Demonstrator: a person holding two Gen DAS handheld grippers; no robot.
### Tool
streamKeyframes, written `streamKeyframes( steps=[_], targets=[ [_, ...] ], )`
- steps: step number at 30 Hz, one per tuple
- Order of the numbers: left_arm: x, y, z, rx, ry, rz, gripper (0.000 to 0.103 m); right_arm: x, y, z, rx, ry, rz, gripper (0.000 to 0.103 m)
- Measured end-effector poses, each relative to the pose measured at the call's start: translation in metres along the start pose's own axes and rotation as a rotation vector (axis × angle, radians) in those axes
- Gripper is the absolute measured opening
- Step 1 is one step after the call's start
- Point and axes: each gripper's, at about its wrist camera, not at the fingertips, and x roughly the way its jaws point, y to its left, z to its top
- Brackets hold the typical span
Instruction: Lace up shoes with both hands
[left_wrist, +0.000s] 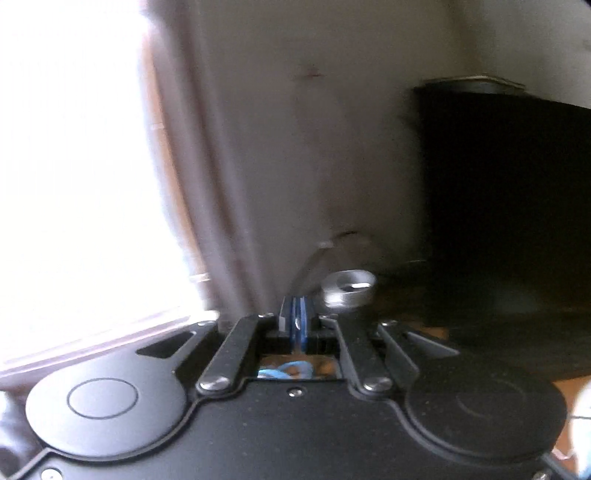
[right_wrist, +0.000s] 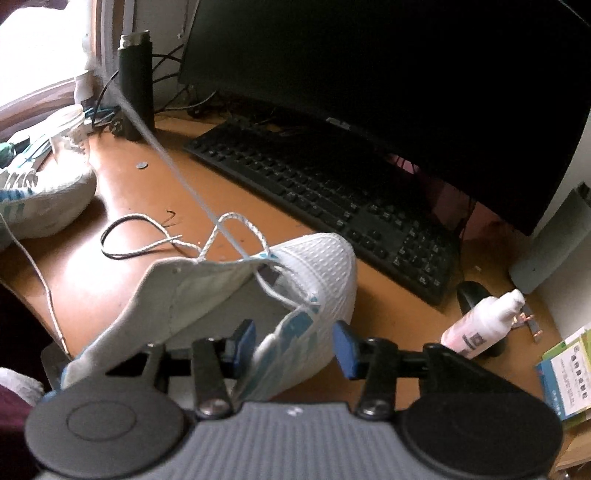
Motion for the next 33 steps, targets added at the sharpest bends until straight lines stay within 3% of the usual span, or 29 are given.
streamKeyframes(
  steps=[2,5,9,12,15,17,21,29,33],
  targets=[
    [-0.006,0.012,-0.004,-0.030,0.021,-0.008,0.000,-0.001,-0.001,0.000,0.003,-0.002,0.004,0.045],
    [-0.013,0.010,-0.011,0.033,0.025,0.011,0.000,-0.001,-0.001,0.000,0.002,0.000,0.005,0.045],
    [-0.024,0.003,-0.017,0.031,0.043,-0.087,0.000,-0.001,-0.001,0.001,0.006,0.003,0.006,0.045],
    [-0.035,0.003,-0.019,0.035,-0.008,-0.005,0.000,-0.002,0.001,0.002,-0.009,0.004,0.003,0.045],
    [-0.032,0.025,-0.017,-0.024,0.010,0.029,0.000,-0.001,-0.003,0.001,0.006,0.010,0.006,0.045],
    [-0.033,0.032,-0.018,-0.029,0.012,0.046,0.000,-0.002,-0.003,0.000,0.013,0.010,0.020,0.034],
    [-0.035,0.039,-0.022,-0.052,0.033,0.042,0.000,-0.003,-0.001,0.000,0.028,0.011,0.031,0.026],
    [-0.049,0.000,-0.028,0.008,0.099,-0.312,0.000,-0.005,0.000,0.002,0.022,0.014,0.046,0.025],
    [-0.057,-0.028,-0.025,0.035,0.115,-0.419,0.000,-0.012,0.002,0.009,0.022,-0.010,0.065,0.026]
  ],
)
